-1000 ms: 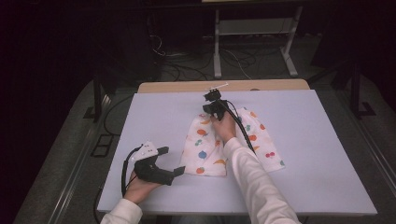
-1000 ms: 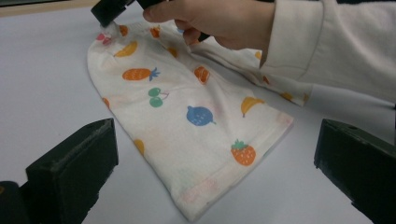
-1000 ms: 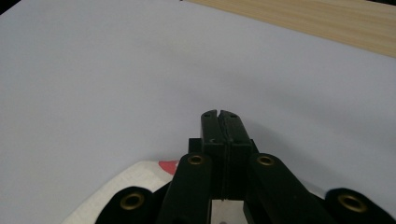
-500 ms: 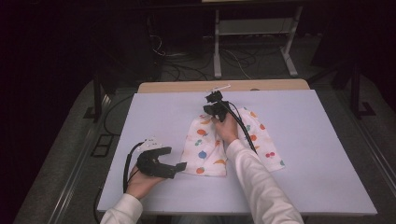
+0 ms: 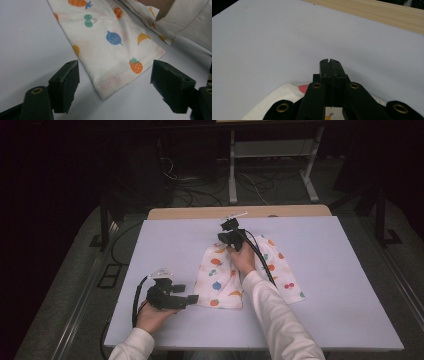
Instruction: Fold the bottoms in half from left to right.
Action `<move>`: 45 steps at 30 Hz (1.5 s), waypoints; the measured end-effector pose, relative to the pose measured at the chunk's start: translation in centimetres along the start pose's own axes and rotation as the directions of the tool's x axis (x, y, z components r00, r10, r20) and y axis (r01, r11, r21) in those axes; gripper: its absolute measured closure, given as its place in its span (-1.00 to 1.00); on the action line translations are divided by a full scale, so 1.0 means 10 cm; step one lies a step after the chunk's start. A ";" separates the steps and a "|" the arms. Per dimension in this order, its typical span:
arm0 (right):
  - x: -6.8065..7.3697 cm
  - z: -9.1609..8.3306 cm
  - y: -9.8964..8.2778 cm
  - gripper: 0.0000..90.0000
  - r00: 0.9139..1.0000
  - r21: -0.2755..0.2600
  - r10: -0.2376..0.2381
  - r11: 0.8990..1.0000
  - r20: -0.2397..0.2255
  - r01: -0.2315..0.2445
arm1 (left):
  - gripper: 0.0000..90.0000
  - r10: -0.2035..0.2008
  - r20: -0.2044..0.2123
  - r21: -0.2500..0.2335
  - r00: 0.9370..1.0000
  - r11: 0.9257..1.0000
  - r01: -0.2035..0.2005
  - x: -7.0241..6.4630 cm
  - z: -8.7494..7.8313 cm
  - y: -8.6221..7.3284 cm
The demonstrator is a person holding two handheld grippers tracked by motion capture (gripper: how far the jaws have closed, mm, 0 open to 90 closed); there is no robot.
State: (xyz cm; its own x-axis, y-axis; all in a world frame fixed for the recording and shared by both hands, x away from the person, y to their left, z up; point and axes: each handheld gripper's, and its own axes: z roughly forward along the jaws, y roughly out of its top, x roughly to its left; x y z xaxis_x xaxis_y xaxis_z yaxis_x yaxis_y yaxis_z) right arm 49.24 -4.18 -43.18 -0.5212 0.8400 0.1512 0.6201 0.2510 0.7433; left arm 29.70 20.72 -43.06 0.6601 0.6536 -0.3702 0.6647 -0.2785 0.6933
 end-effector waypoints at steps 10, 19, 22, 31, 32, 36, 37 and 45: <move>0.01 0.01 -0.01 0.97 1.000 0.000 -0.008 1.000 0.010 0.008 | -0.19 -0.053 0.026 0.013 0.998 0.999 0.052 0.07 0.02 -0.07; 0.01 0.01 -0.02 0.97 1.000 -0.005 -0.024 1.000 0.015 0.024 | -0.13 -0.092 0.064 0.052 0.994 0.995 0.089 0.12 0.09 -0.09; 0.01 0.01 -0.02 0.97 1.000 -0.007 -0.024 1.000 0.016 0.024 | -0.10 -0.104 0.055 0.069 0.993 0.993 0.100 0.13 0.11 -0.09; 0.02 0.01 -0.02 0.97 1.000 -0.013 -0.023 1.000 0.017 0.023 | 0.35 -0.179 0.059 0.080 0.982 0.981 0.174 0.21 0.14 -0.08; 0.02 0.00 -0.02 0.97 1.000 -0.014 -0.023 1.000 0.017 0.024 | 0.44 -0.190 0.056 0.079 0.980 0.980 0.185 0.22 0.15 -0.08; 0.01 0.00 -0.01 0.97 1.000 -0.016 -0.022 1.000 0.015 0.022 | 0.73 -0.229 0.063 0.090 0.971 0.971 0.223 0.27 0.18 -0.07; 0.00 -0.01 -0.02 0.97 1.000 -0.017 -0.022 1.000 0.016 0.022 | 0.77 -0.229 0.064 0.093 0.971 0.971 0.222 0.27 0.19 -0.07; -0.01 0.00 -0.03 0.97 1.000 -0.019 -0.016 1.000 0.013 0.017 | 0.98 -0.187 0.046 0.113 0.981 0.977 0.181 0.23 0.22 -0.03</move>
State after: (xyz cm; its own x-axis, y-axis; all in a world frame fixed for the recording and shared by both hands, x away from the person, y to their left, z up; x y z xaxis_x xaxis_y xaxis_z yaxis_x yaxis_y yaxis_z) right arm 49.09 -4.36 -43.45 -0.5237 0.8418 0.1307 0.6002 0.2557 0.7579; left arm 31.76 20.72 -45.48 0.5395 0.6610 -0.5216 0.8084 -0.2332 0.5405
